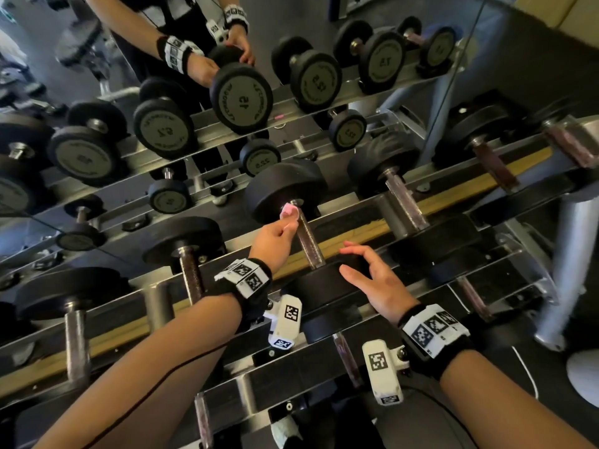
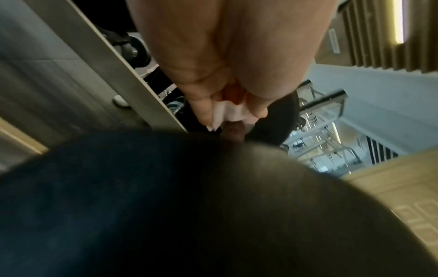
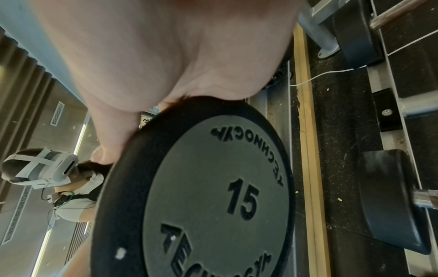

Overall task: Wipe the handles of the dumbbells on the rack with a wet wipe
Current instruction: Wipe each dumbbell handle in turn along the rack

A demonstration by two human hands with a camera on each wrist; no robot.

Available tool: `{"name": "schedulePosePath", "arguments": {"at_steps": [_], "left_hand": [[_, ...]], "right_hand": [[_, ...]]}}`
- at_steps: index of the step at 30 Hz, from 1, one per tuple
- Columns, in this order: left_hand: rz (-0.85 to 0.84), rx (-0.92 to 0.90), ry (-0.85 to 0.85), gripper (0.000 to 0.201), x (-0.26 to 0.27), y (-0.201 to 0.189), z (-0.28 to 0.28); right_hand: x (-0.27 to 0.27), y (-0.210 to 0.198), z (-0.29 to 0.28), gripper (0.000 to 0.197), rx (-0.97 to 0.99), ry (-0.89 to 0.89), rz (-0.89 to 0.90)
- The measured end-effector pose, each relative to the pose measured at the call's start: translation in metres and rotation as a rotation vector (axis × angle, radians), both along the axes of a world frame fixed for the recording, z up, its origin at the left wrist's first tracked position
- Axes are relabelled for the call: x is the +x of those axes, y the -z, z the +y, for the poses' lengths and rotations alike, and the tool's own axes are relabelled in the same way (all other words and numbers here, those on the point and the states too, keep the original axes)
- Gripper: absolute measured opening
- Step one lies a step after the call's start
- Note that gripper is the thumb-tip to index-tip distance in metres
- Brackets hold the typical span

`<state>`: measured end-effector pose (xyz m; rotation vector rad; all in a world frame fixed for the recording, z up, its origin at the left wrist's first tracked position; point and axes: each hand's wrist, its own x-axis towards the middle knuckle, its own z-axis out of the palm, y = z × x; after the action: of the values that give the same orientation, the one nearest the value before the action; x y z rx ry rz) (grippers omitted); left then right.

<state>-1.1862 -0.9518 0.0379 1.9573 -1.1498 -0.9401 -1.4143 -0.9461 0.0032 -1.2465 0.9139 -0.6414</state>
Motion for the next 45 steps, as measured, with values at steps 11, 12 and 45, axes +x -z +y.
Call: {"name": "schedulePosePath", "arguments": {"at_steps": [11, 12, 45], "left_hand": [[0.002, 0.256, 0.470, 0.027, 0.010, -0.020, 0.039], [0.022, 0.226, 0.414, 0.025, 0.015, -0.022, 0.036], [0.309, -0.205, 0.056, 0.029, -0.020, -0.068, 0.039]], "right_hand": [[0.000, 0.000, 0.000, 0.049, 0.004, -0.004, -0.001], [-0.001, -0.001, 0.000, 0.048, 0.005, -0.009, -0.001], [0.039, -0.079, -0.038, 0.017, -0.142, -0.106, 0.031]]}}
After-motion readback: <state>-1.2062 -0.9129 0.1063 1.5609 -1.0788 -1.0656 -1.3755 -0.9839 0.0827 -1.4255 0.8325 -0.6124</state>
